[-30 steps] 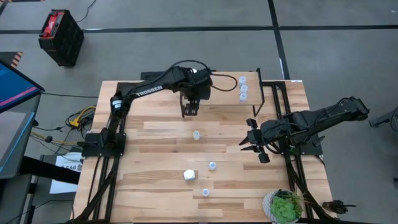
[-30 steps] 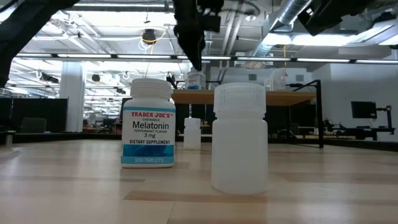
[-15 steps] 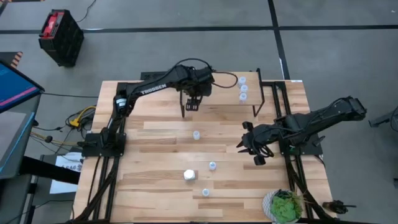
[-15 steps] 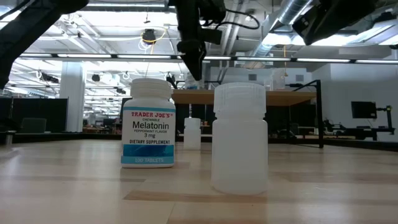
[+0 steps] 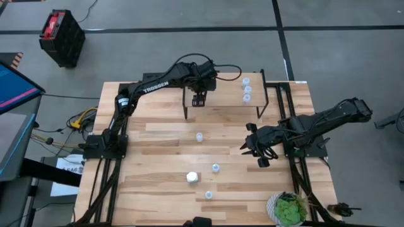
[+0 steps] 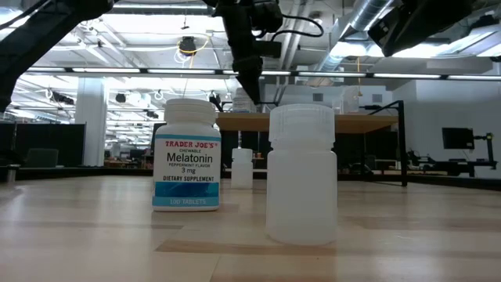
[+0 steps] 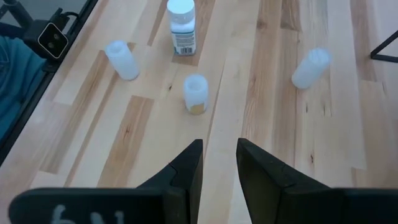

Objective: Pick and place medicine bottles onto shelf by color
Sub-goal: Put the left white blue pill bottle on the shelf aligned with the other white blue pill bottle, then put the white blue pill bottle on the shelf aligned with the other white blue pill bottles

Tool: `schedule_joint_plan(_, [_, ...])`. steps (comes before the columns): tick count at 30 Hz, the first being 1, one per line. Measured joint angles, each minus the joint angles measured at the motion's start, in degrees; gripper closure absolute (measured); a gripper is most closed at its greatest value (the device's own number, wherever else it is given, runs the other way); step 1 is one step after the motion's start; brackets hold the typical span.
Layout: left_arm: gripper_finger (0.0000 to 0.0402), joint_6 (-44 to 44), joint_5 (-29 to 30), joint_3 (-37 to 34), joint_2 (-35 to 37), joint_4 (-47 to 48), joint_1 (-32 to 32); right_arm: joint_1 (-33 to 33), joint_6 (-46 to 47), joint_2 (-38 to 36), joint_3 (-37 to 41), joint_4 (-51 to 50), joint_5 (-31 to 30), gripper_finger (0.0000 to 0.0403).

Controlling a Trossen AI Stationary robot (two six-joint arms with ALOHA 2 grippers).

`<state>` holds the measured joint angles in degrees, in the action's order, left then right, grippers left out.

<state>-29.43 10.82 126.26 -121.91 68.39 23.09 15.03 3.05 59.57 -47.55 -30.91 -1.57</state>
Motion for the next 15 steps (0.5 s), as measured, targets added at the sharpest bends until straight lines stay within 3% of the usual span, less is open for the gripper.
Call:
schedule_joint_plan(5, [0.0137,-0.12,0.87,0.0,0.0,-0.58,0.06,0.0,0.49,0.0,0.0,0.01,0.01,0.0282])
schedule_joint_plan(10, [0.0137,-2.43,5.33,0.0,0.0,-1.51,0.04,0.0,0.57,0.0,0.0,0.0,0.01,0.0282])
schedule_joint_plan(15, [0.0137,-2.5,4.18,0.0,0.08,-4.23,-0.42,0.0,0.89,0.0,0.0,0.0,0.01,0.0282])
